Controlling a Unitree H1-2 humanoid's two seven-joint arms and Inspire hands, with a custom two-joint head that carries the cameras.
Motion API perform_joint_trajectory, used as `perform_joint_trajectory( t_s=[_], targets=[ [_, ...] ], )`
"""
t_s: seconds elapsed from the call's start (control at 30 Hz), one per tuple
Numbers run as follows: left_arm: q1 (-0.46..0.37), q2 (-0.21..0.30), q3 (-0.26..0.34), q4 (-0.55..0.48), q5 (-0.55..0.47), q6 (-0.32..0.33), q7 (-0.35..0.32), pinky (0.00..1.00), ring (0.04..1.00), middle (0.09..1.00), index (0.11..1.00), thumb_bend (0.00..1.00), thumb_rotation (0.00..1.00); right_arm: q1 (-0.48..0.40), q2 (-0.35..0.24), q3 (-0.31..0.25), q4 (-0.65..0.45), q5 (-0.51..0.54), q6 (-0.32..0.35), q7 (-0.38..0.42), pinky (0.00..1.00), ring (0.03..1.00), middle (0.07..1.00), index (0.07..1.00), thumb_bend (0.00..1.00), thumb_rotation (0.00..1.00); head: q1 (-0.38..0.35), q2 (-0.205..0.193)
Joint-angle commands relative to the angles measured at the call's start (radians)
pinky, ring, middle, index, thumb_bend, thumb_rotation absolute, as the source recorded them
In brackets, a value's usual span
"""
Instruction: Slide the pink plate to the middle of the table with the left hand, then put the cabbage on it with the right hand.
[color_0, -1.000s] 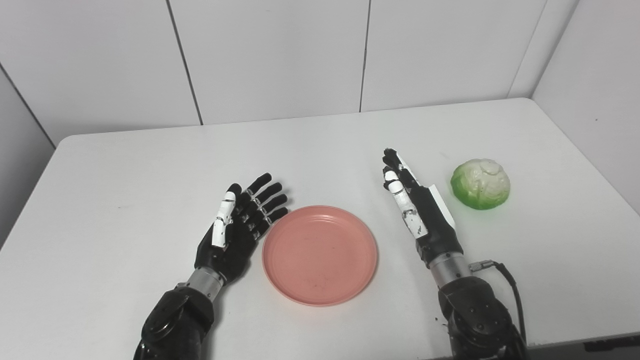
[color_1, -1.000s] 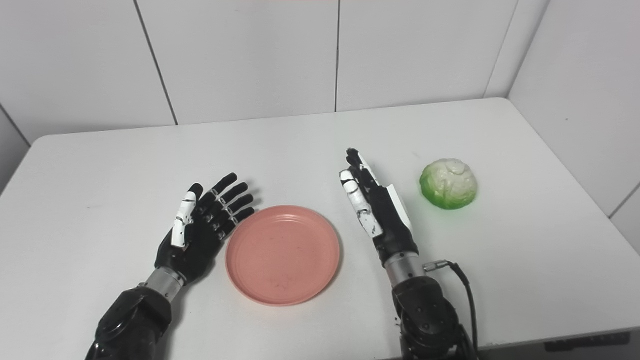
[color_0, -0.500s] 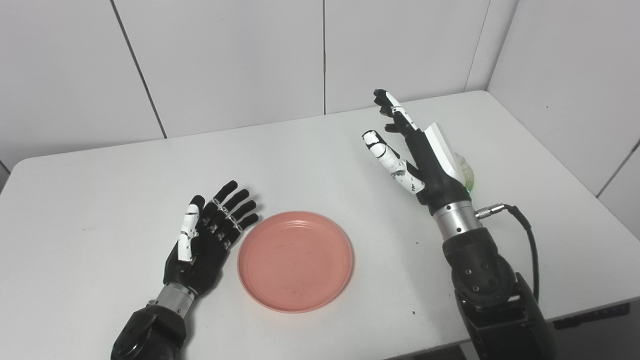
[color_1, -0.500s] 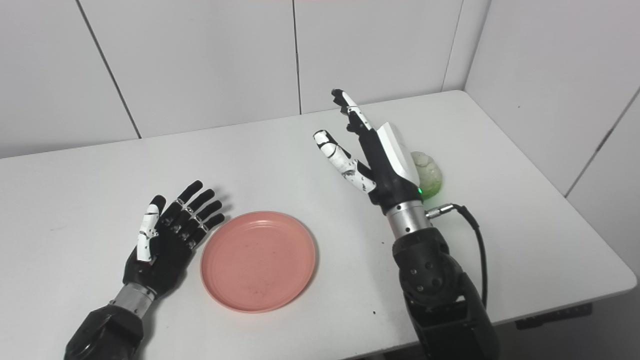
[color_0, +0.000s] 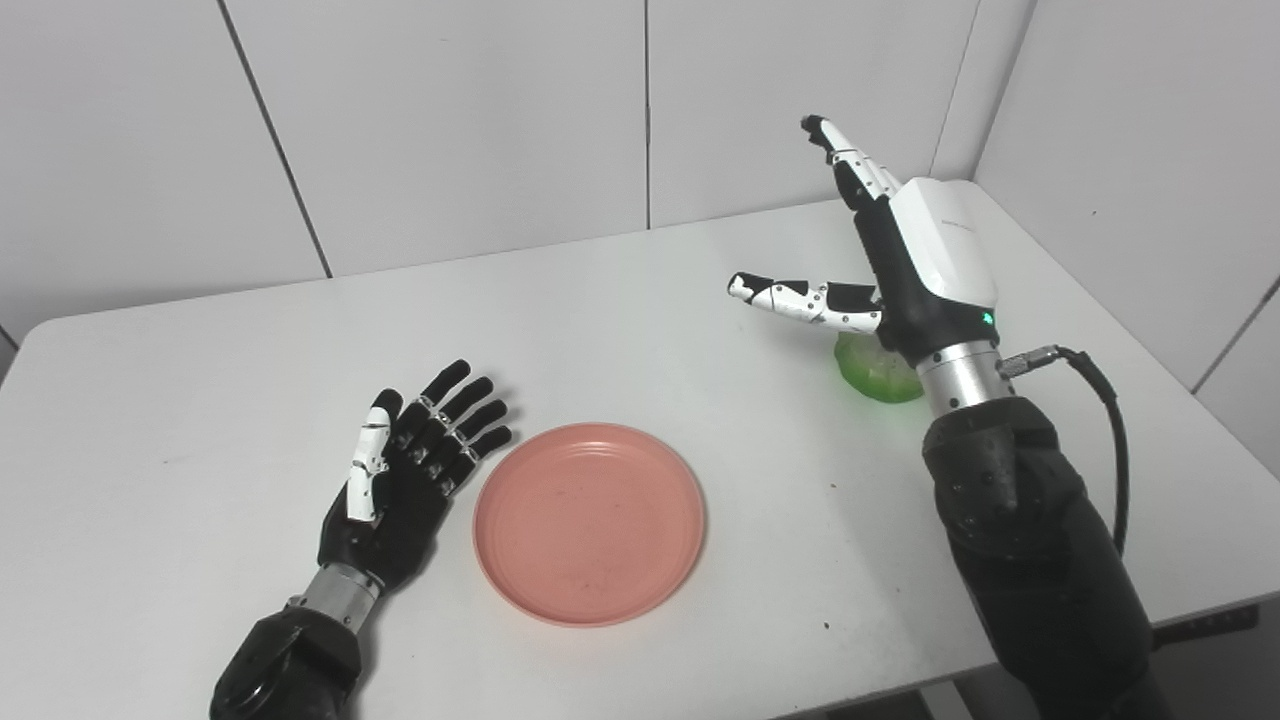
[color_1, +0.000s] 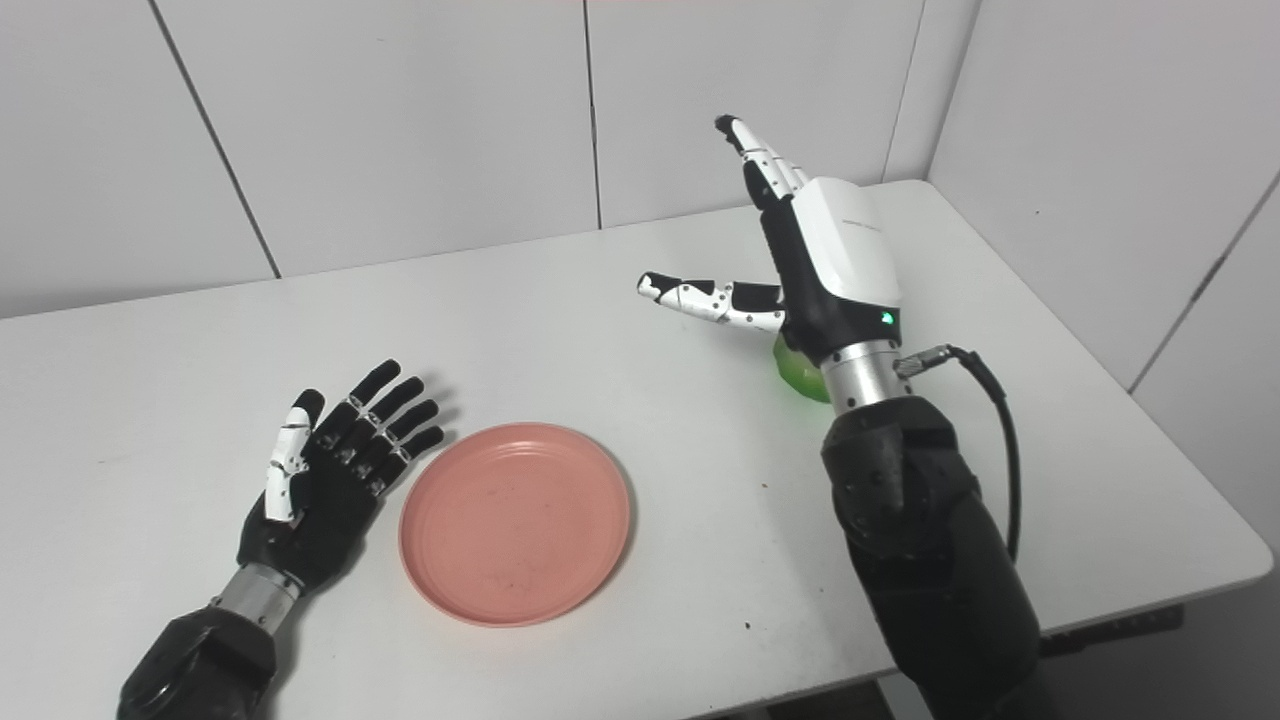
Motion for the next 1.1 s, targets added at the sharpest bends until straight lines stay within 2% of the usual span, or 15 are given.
perform_joint_trajectory(
  t_s=[0.0,0.23,0.37,0.63,0.9,1.07],
  targets=[
    [0.034,0.023,-0.002,0.054,0.043,0.020,0.031,0.80,0.825,0.840,0.826,0.46,1.00,-0.032,-0.033,-0.009,-0.003,-0.040,-0.011,0.001,0.77,0.874,0.928,0.944,0.99,0.61,0.000,0.001],
    [0.039,0.030,-0.013,0.054,0.062,-0.005,0.034,0.80,0.821,0.837,0.825,0.46,1.00,-0.021,-0.090,-0.025,0.051,-0.105,0.020,0.047,0.82,0.930,0.972,0.994,1.00,0.67,-0.008,0.002],
    [0.044,0.034,-0.017,0.046,0.070,-0.005,0.035,0.80,0.824,0.838,0.828,0.47,1.00,-0.017,-0.105,-0.046,0.077,-0.121,0.030,0.069,0.80,0.920,0.968,0.988,1.00,0.67,-0.017,0.000],
    [0.040,0.043,-0.017,0.064,0.071,-0.019,0.030,0.81,0.823,0.837,0.822,0.47,1.00,-0.013,-0.117,-0.075,0.155,-0.119,0.034,0.066,0.82,0.926,0.955,0.975,1.00,0.68,-0.026,-0.006],
    [0.042,0.051,-0.012,0.063,0.067,-0.016,0.034,0.79,0.813,0.829,0.821,0.47,1.00,-0.022,-0.116,-0.075,0.221,-0.108,0.062,0.074,0.81,0.919,0.962,0.981,1.00,0.68,-0.032,0.001],
    [0.039,0.053,-0.010,0.071,0.069,-0.021,0.035,0.80,0.817,0.829,0.822,0.47,1.00,-0.033,-0.113,-0.074,0.284,-0.077,0.052,0.051,0.79,0.905,0.951,0.971,1.00,0.69,-0.032,-0.002]
  ],
)
